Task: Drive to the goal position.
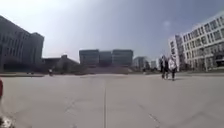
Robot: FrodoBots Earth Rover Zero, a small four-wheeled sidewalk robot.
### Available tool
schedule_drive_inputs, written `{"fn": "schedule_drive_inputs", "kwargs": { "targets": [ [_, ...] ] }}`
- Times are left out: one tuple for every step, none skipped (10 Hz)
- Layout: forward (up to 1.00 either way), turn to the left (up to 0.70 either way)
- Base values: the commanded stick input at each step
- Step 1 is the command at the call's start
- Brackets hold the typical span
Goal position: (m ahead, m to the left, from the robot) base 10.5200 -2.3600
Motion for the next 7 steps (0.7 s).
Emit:
{"fn": "schedule_drive_inputs", "kwargs": {
  "targets": [
    [1.00,0.00],
    [1.00,0.00],
    [1.00,0.00],
    [1.00,0.00],
    [1.00,0.00],
    [1.00,0.00],
    [1.00,0.00]
  ]
}}
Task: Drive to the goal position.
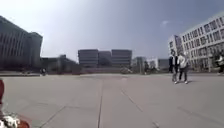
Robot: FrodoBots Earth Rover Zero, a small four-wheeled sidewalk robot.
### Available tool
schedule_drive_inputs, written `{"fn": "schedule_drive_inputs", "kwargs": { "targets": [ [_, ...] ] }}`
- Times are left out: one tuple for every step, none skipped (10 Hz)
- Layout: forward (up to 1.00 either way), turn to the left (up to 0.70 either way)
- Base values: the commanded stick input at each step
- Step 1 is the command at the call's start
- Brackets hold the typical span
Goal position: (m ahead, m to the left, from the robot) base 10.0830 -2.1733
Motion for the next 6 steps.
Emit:
{"fn": "schedule_drive_inputs", "kwargs": {
  "targets": [
    [1.00,0.00],
    [1.00,0.00],
    [1.00,0.00],
    [1.00,0.00],
    [1.00,0.00],
    [1.00,0.00]
  ]
}}
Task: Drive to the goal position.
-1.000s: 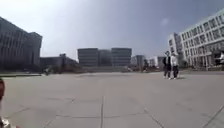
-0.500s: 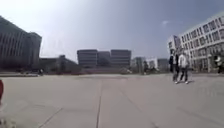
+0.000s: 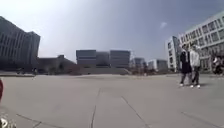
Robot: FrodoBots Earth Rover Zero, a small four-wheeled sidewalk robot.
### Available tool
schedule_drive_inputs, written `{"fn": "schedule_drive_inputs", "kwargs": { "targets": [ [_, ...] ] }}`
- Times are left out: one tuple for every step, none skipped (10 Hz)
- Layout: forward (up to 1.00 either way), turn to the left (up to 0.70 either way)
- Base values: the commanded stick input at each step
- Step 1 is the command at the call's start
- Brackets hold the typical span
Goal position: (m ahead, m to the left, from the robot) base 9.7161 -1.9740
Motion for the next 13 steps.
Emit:
{"fn": "schedule_drive_inputs", "kwargs": {
  "targets": [
    [1.00,0.00],
    [1.00,0.00],
    [1.00,0.00],
    [1.00,0.00],
    [1.00,0.00],
    [1.00,0.00],
    [1.00,0.00],
    [1.00,0.00],
    [1.00,0.00],
    [1.00,0.00],
    [1.00,0.00],
    [1.00,0.00],
    [1.00,0.11]
  ]
}}
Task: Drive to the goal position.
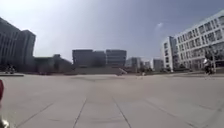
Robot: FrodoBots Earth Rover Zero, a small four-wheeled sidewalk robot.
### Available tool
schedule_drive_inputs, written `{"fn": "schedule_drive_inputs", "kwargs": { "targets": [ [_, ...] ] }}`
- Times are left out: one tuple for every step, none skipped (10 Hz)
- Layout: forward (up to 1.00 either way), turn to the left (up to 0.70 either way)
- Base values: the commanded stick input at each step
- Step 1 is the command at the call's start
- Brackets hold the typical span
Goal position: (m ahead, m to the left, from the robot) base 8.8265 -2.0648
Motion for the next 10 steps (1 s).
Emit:
{"fn": "schedule_drive_inputs", "kwargs": {
  "targets": [
    [1.00,0.40],
    [1.00,0.40],
    [1.00,0.40],
    [1.00,0.40],
    [1.00,0.39],
    [1.00,0.27],
    [1.00,0.15],
    [1.00,0.03],
    [1.00,0.00],
    [1.00,0.00]
  ]
}}
